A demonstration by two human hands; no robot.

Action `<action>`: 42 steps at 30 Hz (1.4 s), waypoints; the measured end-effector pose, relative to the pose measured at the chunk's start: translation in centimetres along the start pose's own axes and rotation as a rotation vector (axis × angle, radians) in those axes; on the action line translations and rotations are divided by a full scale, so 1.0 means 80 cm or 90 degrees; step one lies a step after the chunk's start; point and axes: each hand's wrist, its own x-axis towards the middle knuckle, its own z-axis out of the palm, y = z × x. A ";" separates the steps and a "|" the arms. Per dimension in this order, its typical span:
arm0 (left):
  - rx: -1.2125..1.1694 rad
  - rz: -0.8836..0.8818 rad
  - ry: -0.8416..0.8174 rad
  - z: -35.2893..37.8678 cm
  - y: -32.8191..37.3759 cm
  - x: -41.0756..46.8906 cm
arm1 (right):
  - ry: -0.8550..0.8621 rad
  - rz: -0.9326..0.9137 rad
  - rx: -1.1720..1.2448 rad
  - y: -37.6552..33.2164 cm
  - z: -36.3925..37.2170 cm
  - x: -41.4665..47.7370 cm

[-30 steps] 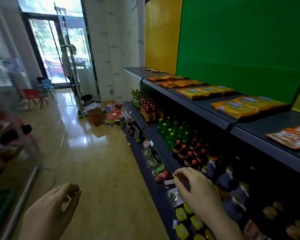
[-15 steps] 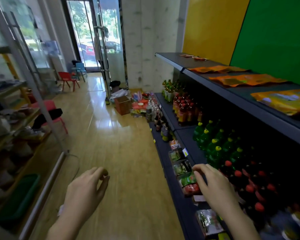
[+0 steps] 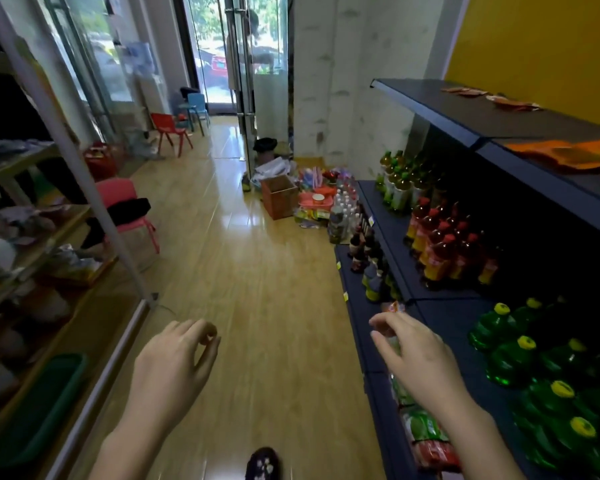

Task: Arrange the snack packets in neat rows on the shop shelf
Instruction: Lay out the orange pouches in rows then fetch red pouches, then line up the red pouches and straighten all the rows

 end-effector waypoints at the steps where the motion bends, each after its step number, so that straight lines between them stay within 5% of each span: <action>1: -0.004 -0.008 -0.009 0.009 -0.011 0.026 | -0.005 0.004 -0.001 -0.002 0.010 0.027; 13: -0.036 0.125 -0.024 0.073 -0.084 0.410 | 0.061 0.169 -0.008 -0.011 0.040 0.330; 23: -0.116 0.172 -0.089 0.211 -0.083 0.636 | 0.056 0.246 -0.022 0.034 0.061 0.526; 30: -0.154 0.238 -0.074 0.253 -0.025 0.843 | 0.148 0.244 -0.050 0.076 0.026 0.695; 42: -0.290 0.529 -0.038 0.326 0.148 1.103 | 0.291 0.324 -0.168 0.156 -0.085 0.862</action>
